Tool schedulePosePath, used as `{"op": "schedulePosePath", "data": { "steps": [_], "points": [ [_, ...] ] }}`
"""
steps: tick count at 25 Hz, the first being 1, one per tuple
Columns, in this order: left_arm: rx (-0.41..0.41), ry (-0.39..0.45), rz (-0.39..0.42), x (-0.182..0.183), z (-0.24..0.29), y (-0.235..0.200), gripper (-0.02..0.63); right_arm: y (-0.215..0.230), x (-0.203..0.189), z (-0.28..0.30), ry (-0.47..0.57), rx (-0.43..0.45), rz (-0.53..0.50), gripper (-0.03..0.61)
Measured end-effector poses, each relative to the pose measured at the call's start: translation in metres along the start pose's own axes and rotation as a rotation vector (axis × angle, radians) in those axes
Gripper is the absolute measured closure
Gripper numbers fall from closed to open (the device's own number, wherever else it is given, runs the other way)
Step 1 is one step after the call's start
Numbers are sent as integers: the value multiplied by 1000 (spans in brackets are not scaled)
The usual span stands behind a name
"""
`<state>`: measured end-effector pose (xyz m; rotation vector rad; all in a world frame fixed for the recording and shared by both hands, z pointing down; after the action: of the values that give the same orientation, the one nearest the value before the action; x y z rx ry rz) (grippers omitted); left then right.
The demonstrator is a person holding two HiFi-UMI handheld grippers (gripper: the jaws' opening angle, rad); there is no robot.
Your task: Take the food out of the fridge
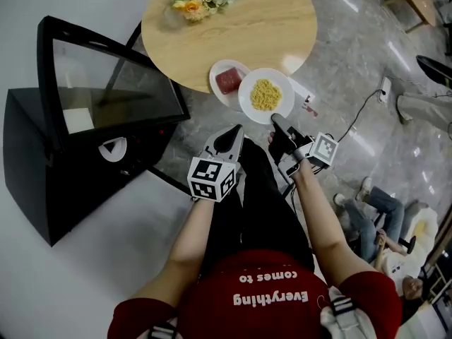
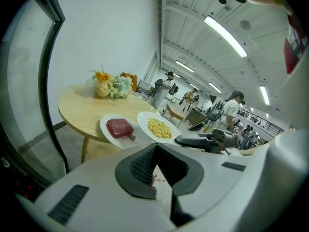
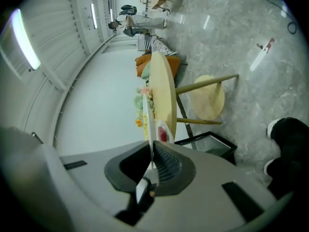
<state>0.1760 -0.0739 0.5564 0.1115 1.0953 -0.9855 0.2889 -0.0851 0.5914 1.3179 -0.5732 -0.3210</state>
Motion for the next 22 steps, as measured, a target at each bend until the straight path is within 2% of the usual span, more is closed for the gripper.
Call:
{"op": "schedulePosePath", "data": {
  "steps": [3,6,8,12,17,22],
  "points": [
    [26,-21,3,9,23,0,615,9,26,1,60,-28,-11,555],
    [29,-50,61,19,46,6,615,10,51,6,106,-20,-1,555],
    [21,-56,94,26,59,11,615,10,68,10,135,-15,9,555],
    [0,-57,107,37,81,17,615,16,95,16,169,-21,28,555],
    [-9,-74,117,42,104,15,615,26,110,27,182,-23,67,555],
    [-10,-90,118,45,115,22,614,28,110,33,144,-70,37,555]
  ]
}}
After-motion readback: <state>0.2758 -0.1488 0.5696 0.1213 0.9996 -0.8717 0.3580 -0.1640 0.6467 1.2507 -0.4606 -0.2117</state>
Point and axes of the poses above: the fingertips, and each gripper's own axes: z forward along the fingers, y to its right, x out of its top, the point moved 1 cm from there along -z, backward along the fingers, and after that the axes turned 5 degrees about z, right-handed, at the moved point
